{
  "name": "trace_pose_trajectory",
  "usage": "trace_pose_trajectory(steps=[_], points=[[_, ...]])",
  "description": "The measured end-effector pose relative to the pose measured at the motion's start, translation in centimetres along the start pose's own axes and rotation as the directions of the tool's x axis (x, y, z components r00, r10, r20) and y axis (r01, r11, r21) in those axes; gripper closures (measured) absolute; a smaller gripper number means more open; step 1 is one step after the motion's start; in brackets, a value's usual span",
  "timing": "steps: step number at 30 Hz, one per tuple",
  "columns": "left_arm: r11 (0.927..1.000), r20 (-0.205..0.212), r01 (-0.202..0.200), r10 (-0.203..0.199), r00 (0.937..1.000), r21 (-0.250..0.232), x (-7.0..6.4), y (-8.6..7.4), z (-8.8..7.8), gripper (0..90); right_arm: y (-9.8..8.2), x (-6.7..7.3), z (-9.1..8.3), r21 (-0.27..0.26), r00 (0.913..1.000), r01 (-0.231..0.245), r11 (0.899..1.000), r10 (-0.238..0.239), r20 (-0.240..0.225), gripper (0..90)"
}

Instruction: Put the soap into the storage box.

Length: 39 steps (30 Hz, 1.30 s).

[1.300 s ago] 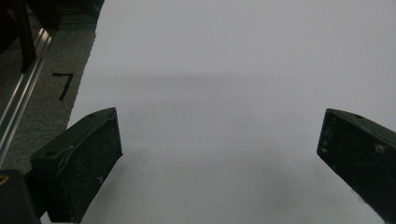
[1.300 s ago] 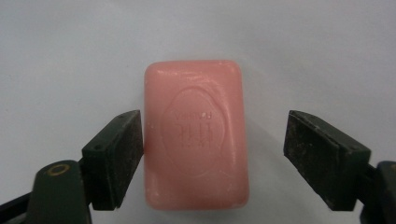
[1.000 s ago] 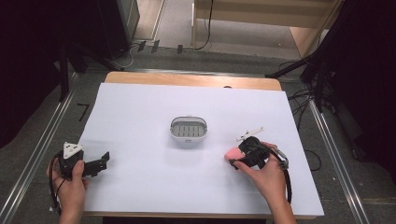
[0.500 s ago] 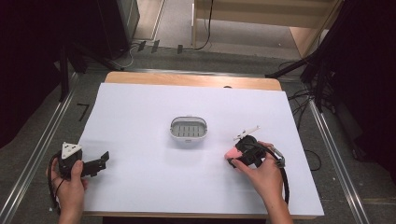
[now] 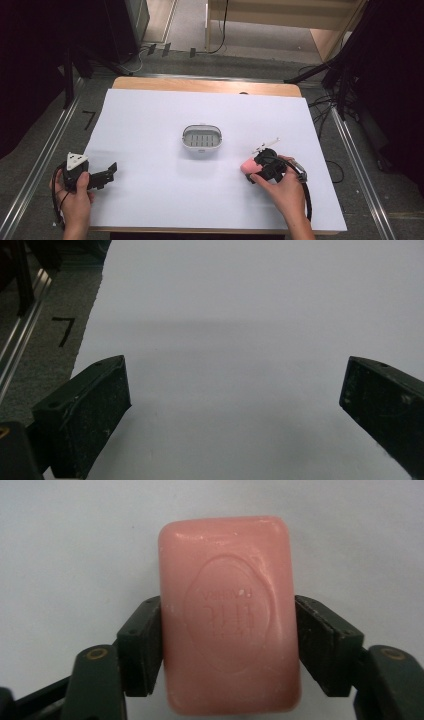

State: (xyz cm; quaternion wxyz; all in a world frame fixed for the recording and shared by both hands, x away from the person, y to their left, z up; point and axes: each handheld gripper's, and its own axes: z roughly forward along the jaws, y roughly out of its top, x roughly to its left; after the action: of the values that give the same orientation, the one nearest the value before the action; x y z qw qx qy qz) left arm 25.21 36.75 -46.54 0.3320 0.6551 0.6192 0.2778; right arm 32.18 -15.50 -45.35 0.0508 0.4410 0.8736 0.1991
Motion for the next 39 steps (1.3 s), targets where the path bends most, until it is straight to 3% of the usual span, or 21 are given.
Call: trace_pose_trajectory(steps=[5, 8, 15, 24, 35, 39], points=[[1.0, -0.001, -0.002, 0.002, 1.0, -0.003, 0.0, 0.0, 0.0, 0.1, 0.2, 0.0, 0.0, 0.007, 1.0, 0.005, 1.0, -0.005, 0.0, 38.0], [1.0, 0.0, -0.003, 0.003, 1.0, -0.003, 0.0, 0.0, 0.0, 0.1, 0.3, 0.2, 0.0, 0.006, 0.9992, 0.036, 0.999, -0.036, 0.016, 38.3], [1.0, 0.0, -0.005, 0.005, 1.0, -0.002, 0.0, 0.0, 0.0, 0.1, 1.4, 0.6, -0.7, -0.018, 0.9929, 0.119, 0.993, -0.119, 0.005, 38.5], [1.0, 0.0, -0.003, 0.003, 1.0, -0.004, 0.0, 0.0, 0.0, 0.1, 3.6, 0.6, -2.1, -0.055, 0.9845, 0.172, 0.984, -0.173, -0.027, 38.6], [1.0, 0.0, -0.003, 0.003, 1.0, -0.004, 0.0, 0.0, 0.0, 0.1, 6.0, 1.2, -2.8, -0.071, 0.9615, 0.266, 0.961, -0.27, -0.052, 38.7], [1.0, 0.0, -0.003, 0.003, 1.0, -0.004, 0.0, 0.0, 0.0, 0.1, 6.6, 1.2, -3.0, -0.1, 0.9537, 0.285, 0.953, -0.292, -0.071, 38.7]])
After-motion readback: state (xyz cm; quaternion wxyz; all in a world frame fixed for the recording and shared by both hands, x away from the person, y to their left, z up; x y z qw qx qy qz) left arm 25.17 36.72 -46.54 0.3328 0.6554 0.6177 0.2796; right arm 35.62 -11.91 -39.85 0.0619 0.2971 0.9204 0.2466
